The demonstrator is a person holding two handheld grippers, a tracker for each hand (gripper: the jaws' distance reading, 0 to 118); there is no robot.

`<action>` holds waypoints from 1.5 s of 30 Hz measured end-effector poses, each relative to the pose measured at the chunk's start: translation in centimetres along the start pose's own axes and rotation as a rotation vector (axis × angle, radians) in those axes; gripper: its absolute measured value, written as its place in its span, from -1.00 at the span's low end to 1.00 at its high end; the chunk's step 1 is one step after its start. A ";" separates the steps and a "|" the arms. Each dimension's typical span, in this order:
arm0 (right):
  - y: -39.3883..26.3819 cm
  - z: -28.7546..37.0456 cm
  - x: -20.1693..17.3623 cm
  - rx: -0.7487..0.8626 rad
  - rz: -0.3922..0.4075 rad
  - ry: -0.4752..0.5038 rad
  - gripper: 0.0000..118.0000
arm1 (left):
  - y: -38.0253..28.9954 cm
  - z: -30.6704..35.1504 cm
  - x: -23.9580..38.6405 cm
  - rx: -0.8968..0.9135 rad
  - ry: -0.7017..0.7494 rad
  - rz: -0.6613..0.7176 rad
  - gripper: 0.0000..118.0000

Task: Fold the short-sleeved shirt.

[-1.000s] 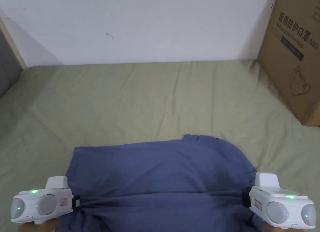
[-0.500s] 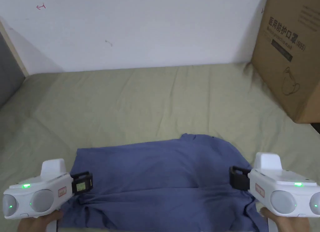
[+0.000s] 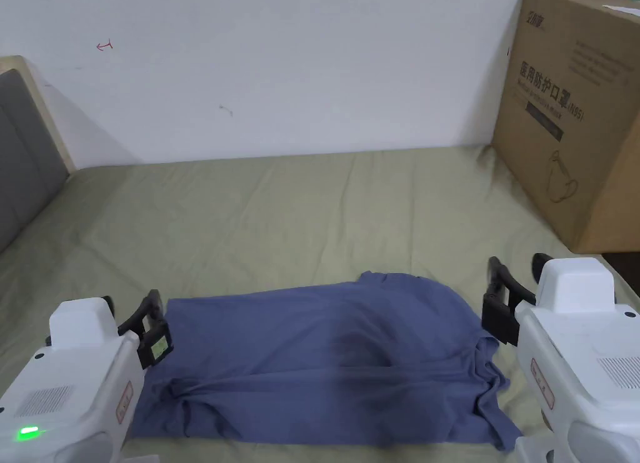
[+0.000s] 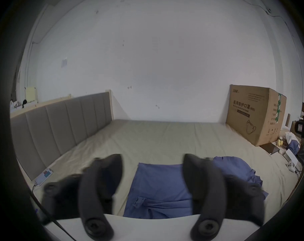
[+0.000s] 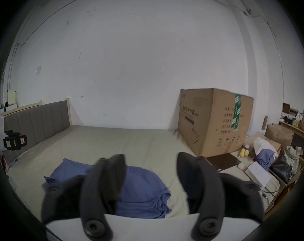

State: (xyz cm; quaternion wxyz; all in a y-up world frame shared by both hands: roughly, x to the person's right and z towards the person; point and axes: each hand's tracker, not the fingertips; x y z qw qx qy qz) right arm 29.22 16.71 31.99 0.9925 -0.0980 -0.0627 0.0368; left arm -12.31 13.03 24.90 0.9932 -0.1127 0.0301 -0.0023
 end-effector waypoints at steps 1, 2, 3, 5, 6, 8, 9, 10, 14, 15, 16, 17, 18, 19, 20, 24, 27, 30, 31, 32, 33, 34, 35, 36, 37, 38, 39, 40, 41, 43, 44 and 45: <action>-0.1 0.4 -0.2 0.006 0.005 -0.001 -0.91 | -0.2 0.4 -0.1 0.008 -0.009 0.000 -0.77; -0.2 0.5 -0.2 0.011 0.005 -0.002 -0.96 | -0.4 0.6 -0.1 0.015 -0.028 0.006 -1.00; -0.4 0.8 -0.4 0.018 0.007 -0.006 -0.97 | -0.5 0.9 -0.1 0.030 -0.057 0.023 -1.00; -0.4 1.0 -0.5 0.014 0.011 0.011 -1.00 | -0.2 1.5 0.2 0.008 -0.071 0.028 -1.00; -0.5 1.1 -0.7 0.020 0.007 0.008 -1.00 | -0.2 1.4 0.3 -0.004 -0.071 0.026 -1.00; -0.5 1.1 -0.7 0.017 0.011 0.010 -1.00 | -0.5 1.1 0.2 -0.017 -0.073 0.022 -1.00; -0.5 1.0 -0.7 0.014 0.009 0.011 -1.00 | -0.6 0.9 0.0 -0.027 -0.073 0.018 -1.00; -0.5 0.9 -0.7 0.012 0.003 0.013 -1.00 | -0.7 0.5 -0.2 -0.055 -0.077 0.015 -1.00; -0.5 0.3 -0.7 -0.003 -0.008 0.021 -1.00 | -1.6 -1.9 -1.2 -0.240 -0.089 0.032 -1.00; -0.6 0.1 -0.7 -0.008 -0.007 0.023 -1.00 | -2.1 -2.7 -1.7 -0.269 -0.105 0.054 -1.00; -0.7 -0.2 -0.8 -0.014 -0.008 0.025 -1.00 | -2.6 -3.4 -2.0 -0.314 -0.108 0.068 -1.00; -0.8 -0.5 -0.8 -0.018 -0.010 0.026 -1.00 | -3.1 -4.2 -2.3 -0.354 -0.107 0.076 -1.00; -1.0 -0.7 -0.9 -0.025 -0.011 0.027 -1.00 | -3.7 -5.2 -2.7 -0.391 -0.105 0.074 -1.00; -1.2 -1.0 -0.9 -0.032 -0.012 0.026 -1.00 | -4.4 -6.2 -3.1 -0.423 -0.100 0.066 -1.00; -1.4 -1.3 -1.0 -0.041 -0.012 0.026 -1.00 | -5.1 -7.3 -3.4 -0.476 -0.093 0.051 -1.00; -2.3 -2.6 -1.1 -0.078 -0.011 0.025 -1.00 | -7.8 -10.5 -4.9 -0.634 -0.061 0.051 -0.78; -3.0 -3.6 -1.1 -0.111 -0.014 0.020 -1.00 | -10.0 -12.7 -5.7 -0.743 -0.044 0.064 0.15; -3.7 -4.7 -0.9 -0.141 -0.018 0.008 -1.00 | -12.1 -14.7 -6.1 -0.820 0.016 0.045 0.55; -4.0 -5.0 -0.8 -0.151 -0.020 0.004 -1.00 | -12.7 -15.2 -6.1 -0.843 0.031 0.029 0.55; -4.2 -5.4 -0.7 -0.162 -0.022 0.001 -1.00 | -13.9 -16.1 -6.5 -0.856 0.032 0.020 0.55; -4.5 -5.7 -0.5 -0.173 -0.023 -0.003 -1.00 | -14.6 -16.7 -6.6 -0.861 0.037 0.018 0.53; -4.7 -5.9 -0.4 -0.184 -0.024 -0.008 -1.00 | -15.1 -17.2 -6.6 -0.869 0.053 0.018 0.50; -5.1 -6.2 -0.2 -0.198 -0.028 -0.015 -1.00 | -15.3 -17.3 -6.4 -0.880 0.051 0.020 0.46; -5.4 -6.4 0.0 -0.209 -0.035 -0.019 -1.00 | -15.1 -16.9 -6.1 -0.891 0.043 0.022 0.46; -5.8 -6.7 0.3 -0.231 -0.053 -0.024 -1.00 | -15.4 -16.8 -5.8 -0.911 -0.024 0.044 0.18; -6.3 -6.9 0.7 -0.262 -0.076 -0.031 -1.00 | -15.2 -16.4 -5.6 -0.886 -0.014 0.034 -0.14; -6.9 -7.3 1.1 -0.291 -0.093 -0.042 -1.00 | -14.9 -16.3 -5.3 -0.873 -0.016 0.015 -0.27; -7.6 -7.7 1.5 -0.325 -0.108 -0.049 -0.99 | -14.8 -16.3 -5.4 -0.867 -0.053 0.005 -0.53; -8.4 -8.3 2.0 -0.375 -0.134 -0.056 -0.98 | -14.6 -16.2 -5.3 -0.857 -0.098 0.039 -0.83; -10.5 -9.7 2.7 -0.495 -0.149 -0.077 -0.68 | -14.2 -15.8 -4.9 -0.852 -0.073 0.019 -0.91; -11.7 -10.5 3.1 -0.561 -0.151 -0.072 -0.29 | -13.9 -15.8 -5.4 -0.822 -0.079 0.007 -0.92; -13.1 -11.2 3.3 -0.615 -0.159 -0.070 0.19 | -13.5 -15.6 -5.4 -0.808 -0.078 0.008 -0.92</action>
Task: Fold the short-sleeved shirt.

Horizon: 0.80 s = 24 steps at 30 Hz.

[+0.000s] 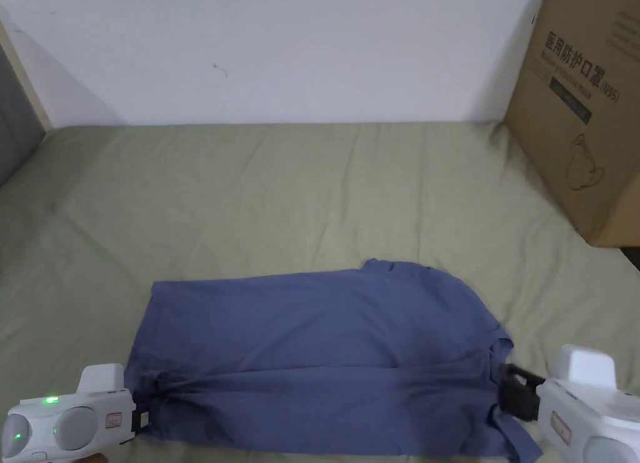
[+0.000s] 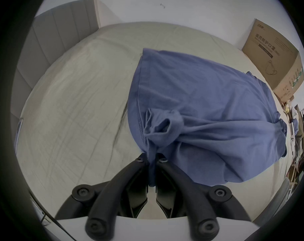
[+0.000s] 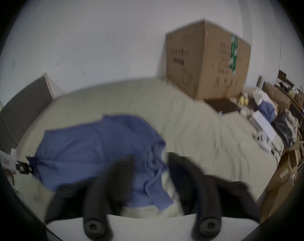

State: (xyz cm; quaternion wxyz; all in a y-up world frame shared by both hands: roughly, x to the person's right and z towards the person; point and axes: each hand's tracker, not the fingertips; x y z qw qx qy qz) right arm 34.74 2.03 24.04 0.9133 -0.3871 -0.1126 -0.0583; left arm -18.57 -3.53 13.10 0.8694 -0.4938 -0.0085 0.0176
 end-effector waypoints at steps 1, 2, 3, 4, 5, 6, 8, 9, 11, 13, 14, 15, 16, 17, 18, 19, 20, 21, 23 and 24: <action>-0.9 -1.4 0.3 -0.050 -0.011 -0.007 0.64 | 0.1 0.5 0.1 0.006 -0.002 -0.002 -0.92; -1.7 -2.8 0.5 -0.088 -0.003 -0.003 0.74 | 0.2 1.1 0.2 0.025 -0.014 -0.003 -0.92; -2.4 -3.9 0.6 -0.125 -0.013 0.002 0.73 | 0.3 2.0 0.3 0.032 -0.020 -0.005 -0.92; -3.2 -5.0 0.6 -0.164 -0.009 -0.009 0.72 | 0.4 2.4 0.4 0.037 -0.022 -0.009 -0.92; -3.9 -5.7 0.6 -0.203 -0.020 0.005 0.66 | 0.5 2.7 0.4 0.045 -0.023 -0.013 -0.92; -4.4 -6.3 0.5 -0.229 -0.029 0.009 0.57 | 0.5 3.0 0.5 0.052 -0.023 -0.016 -0.92; -5.3 -7.0 0.5 -0.253 -0.048 0.059 0.15 | 0.7 3.1 0.4 0.053 -0.023 -0.015 -0.92; -5.7 -7.2 0.6 -0.265 -0.056 0.091 -0.26 | 0.6 3.2 0.3 0.052 -0.025 -0.011 -0.92; -5.9 -6.4 0.6 -0.228 -0.062 0.095 -0.79 | 0.4 2.7 0.0 0.049 -0.027 0.001 -0.92; -5.8 -4.8 0.4 -0.204 -0.076 0.094 -0.82 | 0.0 2.9 -0.3 0.049 -0.028 0.014 -0.92; -5.7 -3.8 0.6 -0.163 -0.088 0.099 -0.83 | -0.2 3.1 -0.6 0.048 -0.031 0.024 -0.92; -5.6 -3.1 0.9 -0.142 -0.098 0.098 -0.83 | -0.4 3.4 -0.7 0.045 -0.032 0.032 -0.92; -5.5 -2.2 1.1 -0.130 -0.101 0.098 -0.83 | -0.8 3.7 -0.9 0.047 -0.035 0.040 -0.92; -5.4 -1.4 1.7 -0.121 -0.101 0.101 -0.83 | -1.1 4.0 -1.2 0.047 -0.039 0.046 -0.92; -5.4 -0.7 1.9 -0.115 -0.099 0.103 -0.83 | -1.4 4.3 -1.4 0.046 -0.040 0.052 -0.92; -5.5 0.1 2.0 -0.108 -0.091 0.100 -0.83 | -1.5 4.3 -2.3 0.045 -0.042 0.055 -0.92; -5.7 0.9 2.2 -0.099 -0.069 0.086 -0.83 | -2.1 4.7 -2.6 0.040 -0.042 0.055 -0.92; -6.0 1.6 2.4 -0.096 -0.045 0.074 -0.83 | -2.6 5.0 -2.9 0.033 -0.039 0.053 -0.92; -7.0 2.6 3.0 -0.104 -0.030 0.075 -0.83 | -4.2 6.0 -3.4 0.016 -0.049 0.060 -0.92; -7.7 3.0 3.2 -0.113 -0.024 0.077 -0.83 | -5.2 6.3 -3.6 0.003 -0.058 0.067 -0.92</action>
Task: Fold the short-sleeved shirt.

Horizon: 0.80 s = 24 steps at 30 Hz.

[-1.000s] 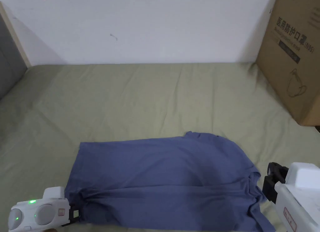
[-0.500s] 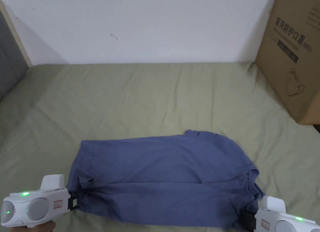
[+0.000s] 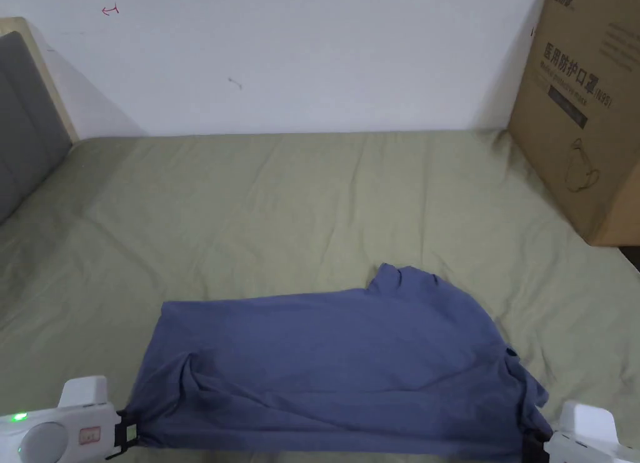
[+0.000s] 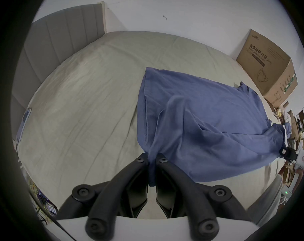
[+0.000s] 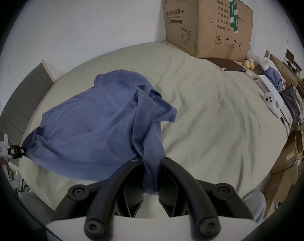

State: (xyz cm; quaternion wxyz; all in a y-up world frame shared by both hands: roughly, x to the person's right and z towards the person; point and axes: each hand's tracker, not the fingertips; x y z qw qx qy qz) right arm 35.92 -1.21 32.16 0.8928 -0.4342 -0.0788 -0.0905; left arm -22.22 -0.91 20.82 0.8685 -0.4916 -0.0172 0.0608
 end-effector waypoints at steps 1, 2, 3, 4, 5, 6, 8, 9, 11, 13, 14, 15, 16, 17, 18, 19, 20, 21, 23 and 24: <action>-0.7 0.3 0.1 -0.010 0.008 -0.002 -0.83 | -0.9 0.2 -0.2 -0.010 -0.001 0.000 -0.92; -1.4 0.5 0.2 -0.021 0.016 -0.007 -0.83 | -1.9 0.4 -0.4 -0.023 -0.001 0.004 -0.92; -2.1 0.5 0.3 -0.034 0.023 -0.011 -0.83 | -2.9 0.3 -0.8 -0.037 0.001 0.007 -0.92; -2.8 0.3 0.4 -0.052 0.028 -0.017 -0.83 | -3.8 0.1 -1.0 -0.053 0.008 0.004 -0.92; -3.4 0.0 0.5 -0.067 0.029 -0.020 -0.83 | -4.5 -0.2 -1.2 -0.069 0.018 -0.001 -0.92; -4.0 -0.5 0.6 -0.094 0.026 -0.020 -0.83 | -5.1 -0.6 -1.3 -0.081 0.026 -0.003 -0.92; -4.9 -1.6 0.7 -0.141 0.016 -0.031 -0.83 | -5.7 -1.5 -1.3 -0.099 0.030 0.010 -0.92; -5.2 -2.0 0.6 -0.154 0.006 -0.035 -0.82 | -5.9 -1.8 -1.3 -0.111 0.032 0.013 -0.92; -5.3 -2.0 0.7 -0.160 -0.050 -0.025 -0.82 | -5.5 -1.5 -0.3 -0.116 0.045 0.013 -0.92; -4.9 -0.6 -0.1 -0.145 -0.054 -0.034 -0.75 | -4.9 -1.1 0.1 -0.130 0.060 0.003 -0.91; -4.4 0.0 -0.3 -0.142 -0.046 -0.041 -0.63 | -4.6 -0.8 0.3 -0.130 0.055 0.004 -0.88; -4.0 0.6 -0.5 -0.132 -0.036 -0.053 -0.39 | -4.6 0.0 0.7 -0.126 0.045 0.004 -0.73; -3.4 1.4 -0.7 -0.102 -0.027 -0.064 0.00 | -4.3 0.6 1.0 -0.115 0.043 0.026 -0.42; -2.7 1.8 -0.2 -0.060 -0.025 -0.061 0.26 | -4.0 1.4 1.2 -0.088 0.028 0.063 -0.09; -2.0 2.9 -0.3 -0.004 -0.027 -0.047 0.42 | -3.7 2.3 1.5 -0.048 0.001 0.090 0.23; -1.2 4.1 -0.6 0.050 -0.028 -0.036 0.47 | -3.4 3.6 2.1 0.012 -0.031 0.119 0.51; -0.2 5.2 -0.9 0.100 -0.026 -0.025 0.47 | -3.1 4.7 2.6 0.068 -0.054 0.132 0.64; 0.7 6.3 -1.2 0.149 -0.019 -0.016 0.47 | -2.6 6.0 3.2 0.127 -0.075 0.134 0.66; 2.4 8.7 -2.1 0.250 -0.001 0.011 0.47 | -1.6 8.3 4.2 0.222 -0.088 0.112 0.66; 3.2 9.9 -2.6 0.303 0.011 0.026 0.47 | -1.1 9.5 5.1 0.274 -0.086 0.083 0.66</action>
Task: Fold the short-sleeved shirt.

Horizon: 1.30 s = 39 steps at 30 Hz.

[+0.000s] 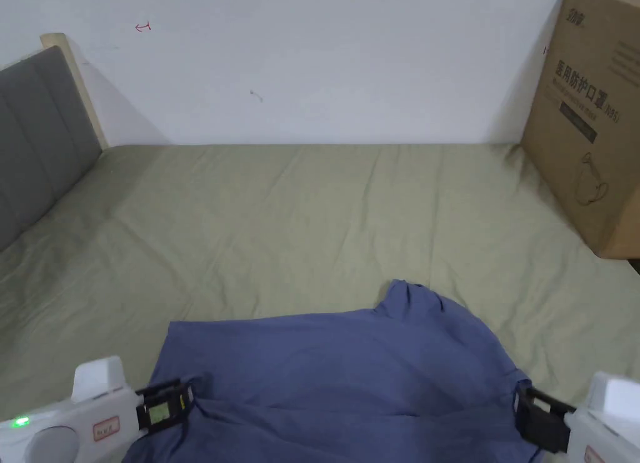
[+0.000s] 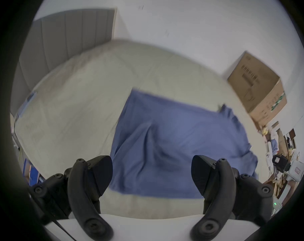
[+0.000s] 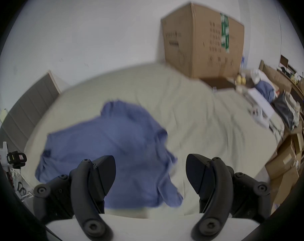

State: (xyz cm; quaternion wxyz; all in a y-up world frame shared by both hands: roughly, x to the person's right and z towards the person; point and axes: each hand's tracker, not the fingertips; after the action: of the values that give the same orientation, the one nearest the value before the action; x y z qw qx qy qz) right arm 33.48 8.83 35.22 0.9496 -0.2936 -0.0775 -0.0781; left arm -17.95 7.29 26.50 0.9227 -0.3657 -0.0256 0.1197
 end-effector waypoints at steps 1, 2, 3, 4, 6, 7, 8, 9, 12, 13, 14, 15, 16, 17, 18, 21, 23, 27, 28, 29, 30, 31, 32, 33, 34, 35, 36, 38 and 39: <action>1.0 0.6 -0.6 0.052 0.012 0.013 0.47 | 0.6 0.9 1.0 0.051 0.004 -0.028 0.66; 1.8 1.4 -1.1 0.097 0.027 0.023 0.47 | 1.2 1.8 2.0 0.104 0.014 -0.058 0.66; 2.5 2.1 -1.7 0.138 0.042 0.033 0.47 | 1.5 2.2 2.9 0.158 0.018 -0.085 0.66; 3.1 2.8 -2.3 0.181 0.062 0.048 0.47 | 1.9 2.9 3.8 0.215 0.028 -0.107 0.66; 3.8 3.6 -3.5 0.254 0.097 0.045 0.46 | 2.4 4.0 5.3 0.305 0.049 -0.132 0.66; 4.0 4.0 -4.1 0.286 0.116 0.035 0.46 | 2.4 4.4 6.1 0.336 0.052 -0.147 0.65; 4.0 4.2 -4.6 0.308 0.136 0.032 0.44 | 2.4 4.7 6.7 0.362 0.060 -0.162 0.64; 4.1 4.3 -5.0 0.319 0.150 0.027 0.40 | 2.3 4.8 7.1 0.390 0.056 -0.177 0.57; 3.9 4.6 -5.9 0.343 0.166 0.027 -0.16 | 1.7 4.7 7.7 0.457 0.048 -0.225 -0.08; 3.8 4.6 -6.1 0.352 0.168 0.021 -0.68 | 1.5 4.7 7.9 0.459 0.044 -0.231 -0.54; 3.7 4.6 -6.1 0.368 0.174 0.005 -0.99 | 1.3 4.7 7.9 0.458 0.028 -0.243 -0.81; 3.6 4.6 -6.1 0.371 0.176 0.027 -0.99 | 1.2 4.9 8.4 0.461 0.008 -0.250 -0.97; 3.7 4.6 -6.1 0.369 0.181 0.035 -0.99 | 1.0 4.9 8.4 0.459 -0.003 -0.256 -1.00; 3.6 4.4 -6.1 0.371 0.180 0.035 -0.99 | 0.9 4.9 8.4 0.460 -0.010 -0.255 -1.00; 3.6 4.4 -6.2 0.374 0.184 0.032 -0.99 | 0.8 4.8 8.4 0.457 -0.010 -0.259 -1.00; 3.9 3.9 -6.2 0.374 0.187 0.036 -0.99 | 1.2 4.0 8.2 0.432 -0.009 -0.285 -1.00; 4.3 3.4 -6.2 0.367 0.187 0.041 -0.99 | 1.9 3.3 8.0 0.396 -0.008 -0.282 -1.00; 5.0 1.9 -6.3 0.351 0.196 0.042 -0.99 | 3.5 0.5 6.7 0.302 -0.010 -0.257 -1.00; 5.2 1.5 -6.3 0.347 0.194 0.045 -0.99 | 4.0 -0.4 6.3 0.287 -0.012 -0.260 -1.00; 5.4 1.1 -6.3 0.345 0.193 0.046 -0.99 | 4.5 -1.4 5.9 0.252 -0.006 -0.268 -1.00; 5.6 0.7 -6.4 0.341 0.194 0.045 -0.99 | 5.0 -2.4 5.5 0.224 0.005 -0.272 -1.00; 5.8 0.2 -6.5 0.337 0.196 0.044 -0.99 | 5.8 -3.2 5.3 0.196 0.009 -0.270 -1.00; 5.9 -0.2 -6.5 0.335 0.198 0.045 -0.99 | 6.4 -4.3 4.8 0.178 0.004 -0.268 -1.00; 6.1 -0.7 -6.6 0.331 0.201 0.046 -0.99 | 7.0 -5.6 4.2 0.161 0.000 -0.256 -1.00; 6.3 -1.2 -6.6 0.327 0.205 0.045 -0.99 | 7.7 -7.1 3.6 0.117 0.009 -0.245 -1.00; 6.5 -1.7 -6.7 0.324 0.208 0.044 -0.99 | 8.4 -7.8 3.4 0.090 0.012 -0.230 -1.00; 6.7 -2.3 -6.8 0.318 0.210 0.043 -0.99 | 9.0 -9.2 2.8 0.048 0.010 -0.212 -1.00; 7.0 -3.3 -6.9 0.309 0.209 0.040 -0.99 | 10.0 -12.2 1.5 0.003 0.024 -0.183 -1.00; 7.2 -3.9 -7.0 0.304 0.208 0.039 -0.99 | 10.5 -13.7 0.9 -0.039 0.028 -0.176 -1.00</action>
State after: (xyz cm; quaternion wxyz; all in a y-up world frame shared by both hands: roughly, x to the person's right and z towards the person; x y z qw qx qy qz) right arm 28.46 13.16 26.77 0.9873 -0.1514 -0.0393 0.0274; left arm -17.30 5.73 9.34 0.9225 -0.3817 -0.0470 0.0325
